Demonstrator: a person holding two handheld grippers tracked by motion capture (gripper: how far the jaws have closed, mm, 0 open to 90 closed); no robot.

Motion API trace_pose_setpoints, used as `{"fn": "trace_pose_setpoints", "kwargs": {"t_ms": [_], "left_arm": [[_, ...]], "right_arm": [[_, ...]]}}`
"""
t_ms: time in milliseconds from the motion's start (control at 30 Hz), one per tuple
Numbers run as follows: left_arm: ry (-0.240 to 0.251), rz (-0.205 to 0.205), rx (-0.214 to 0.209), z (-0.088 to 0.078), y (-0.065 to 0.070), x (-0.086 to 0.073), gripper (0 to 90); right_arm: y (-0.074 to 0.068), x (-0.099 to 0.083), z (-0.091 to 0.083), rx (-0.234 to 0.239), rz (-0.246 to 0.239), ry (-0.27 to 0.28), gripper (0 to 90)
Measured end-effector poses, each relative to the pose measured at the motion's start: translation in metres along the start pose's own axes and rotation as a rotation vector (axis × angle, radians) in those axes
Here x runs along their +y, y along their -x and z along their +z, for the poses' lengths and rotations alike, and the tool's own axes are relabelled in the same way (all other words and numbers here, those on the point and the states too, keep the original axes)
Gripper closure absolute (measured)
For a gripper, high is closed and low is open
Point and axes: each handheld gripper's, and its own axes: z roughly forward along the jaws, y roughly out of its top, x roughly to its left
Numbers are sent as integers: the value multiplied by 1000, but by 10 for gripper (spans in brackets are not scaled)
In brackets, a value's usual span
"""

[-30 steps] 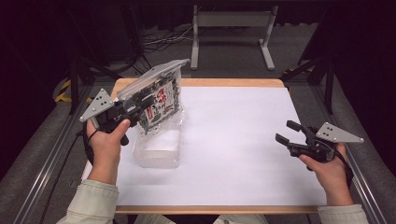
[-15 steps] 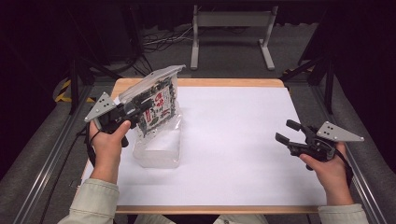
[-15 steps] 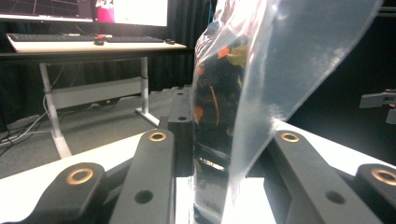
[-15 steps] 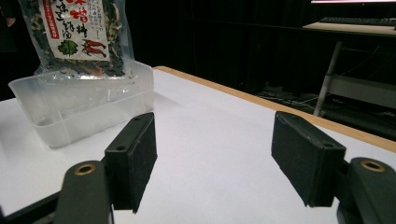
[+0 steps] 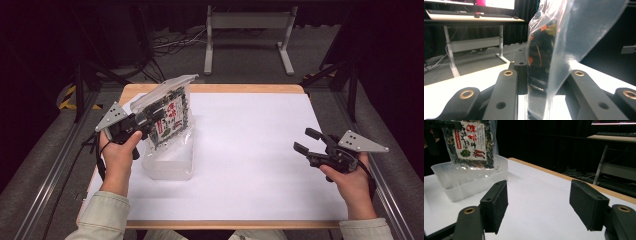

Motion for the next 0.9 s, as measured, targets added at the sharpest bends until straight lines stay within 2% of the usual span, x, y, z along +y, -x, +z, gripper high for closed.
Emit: {"fn": "trace_pose_setpoints", "kwargs": {"t_ms": [300, 500, 733, 900], "left_arm": [[-14, -32, -3, 3, -5, -13, 715], [-15, -27, -11, 4, -5, -15, 713], [-51, -45, -14, 3, -5, -14, 709], [-113, -52, -9, 3, -5, -14, 710]], "right_arm": [[0, -1, 0, -1, 0, 0, 319], [-1, -1, 1, -1, 2, -3, 318], [-1, -2, 1, 3, 4, -7, 318], [-1, -3, 2, 3, 7, -11, 316]]}}
